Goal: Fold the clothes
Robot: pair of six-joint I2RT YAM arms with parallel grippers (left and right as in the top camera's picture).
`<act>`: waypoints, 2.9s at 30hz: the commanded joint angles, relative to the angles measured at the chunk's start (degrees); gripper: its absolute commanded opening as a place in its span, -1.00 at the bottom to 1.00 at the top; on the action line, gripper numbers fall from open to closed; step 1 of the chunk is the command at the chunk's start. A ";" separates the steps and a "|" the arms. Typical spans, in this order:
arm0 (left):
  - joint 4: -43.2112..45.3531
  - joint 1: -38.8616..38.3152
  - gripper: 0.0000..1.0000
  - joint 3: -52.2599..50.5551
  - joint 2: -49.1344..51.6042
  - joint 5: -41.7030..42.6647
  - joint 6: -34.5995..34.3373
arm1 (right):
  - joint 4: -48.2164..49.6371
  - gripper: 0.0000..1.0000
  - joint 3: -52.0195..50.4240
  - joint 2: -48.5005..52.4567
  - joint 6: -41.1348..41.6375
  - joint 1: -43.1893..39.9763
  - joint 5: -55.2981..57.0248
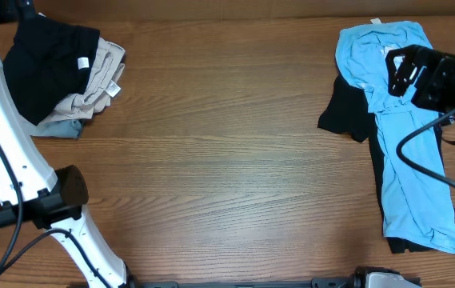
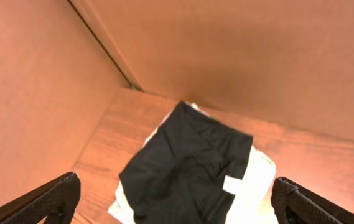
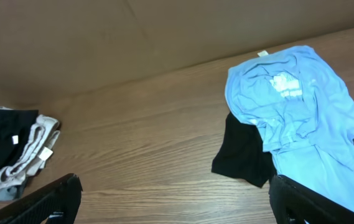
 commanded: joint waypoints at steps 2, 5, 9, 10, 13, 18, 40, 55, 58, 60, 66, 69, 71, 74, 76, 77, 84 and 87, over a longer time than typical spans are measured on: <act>-0.09 0.22 0.99 -0.28 1.25 -0.52 -0.70 | -0.02 1.00 0.90 0.70 0.50 -0.11 -0.37; -0.09 0.22 0.99 -0.28 1.25 -0.52 -0.70 | -3.34 1.00 0.90 0.94 0.50 -0.11 -0.35; -0.09 0.22 1.00 -0.28 1.25 -0.52 -0.70 | -2.54 1.00 0.66 2.36 0.50 -0.04 2.56; -0.09 0.20 1.00 -0.28 1.25 -0.52 -0.72 | -0.96 1.00 -0.15 2.45 0.48 0.04 3.72; -0.07 0.22 1.00 -0.28 1.25 -0.55 -0.72 | 6.23 1.00 -5.16 0.22 -0.79 1.14 7.32; -0.09 0.22 1.00 -0.28 1.25 -0.55 -0.70 | 24.20 1.00 -24.52 -10.78 -4.66 3.04 7.93; -0.09 0.22 1.00 -0.28 1.25 -0.52 -0.72 | 79.56 1.00 -113.72 -69.46 -2.89 2.97 3.65; -0.09 0.22 0.99 -0.28 1.25 -0.52 -0.70 | 76.56 1.00 -117.96 -78.23 -2.95 3.69 3.69; -0.09 0.20 1.00 -0.28 1.25 -0.52 -0.70 | 76.19 1.00 -117.98 -78.23 -2.93 4.42 3.76; -0.09 0.20 1.00 -0.28 1.25 -0.52 -0.70 | 76.19 1.00 -117.98 -78.23 -2.95 4.57 3.76; -0.09 0.20 1.00 -0.28 1.25 -0.52 -0.70 | 76.19 1.00 -117.98 -78.20 -2.95 4.57 3.76; -0.09 0.20 1.00 -0.28 1.25 -0.55 -0.70 | 76.19 1.00 -117.98 -78.20 -2.95 4.57 3.76; -0.09 0.20 1.00 -0.28 1.25 -0.52 -0.70 | 76.19 1.00 -117.98 -78.20 -2.95 4.57 3.76; -0.09 0.20 0.99 -0.28 1.25 -0.52 -0.70 | 76.19 1.00 -117.98 -78.20 -2.93 4.57 3.76; -0.09 0.20 1.00 -0.28 1.25 -0.52 -0.70 | 76.17 1.00 -117.96 -78.20 -2.93 4.57 3.76; -0.09 0.20 1.00 -0.28 1.25 -0.52 -0.70 | 76.19 1.00 -117.98 -78.20 -2.95 4.57 3.76; -0.09 -0.13 0.99 -0.35 1.53 -0.52 -0.70 | 76.19 1.00 -117.98 -78.20 -2.95 4.57 3.76; -0.07 -0.72 1.00 -0.55 1.05 -0.55 -0.70 | 76.19 1.00 -117.96 -78.20 -2.93 4.57 3.76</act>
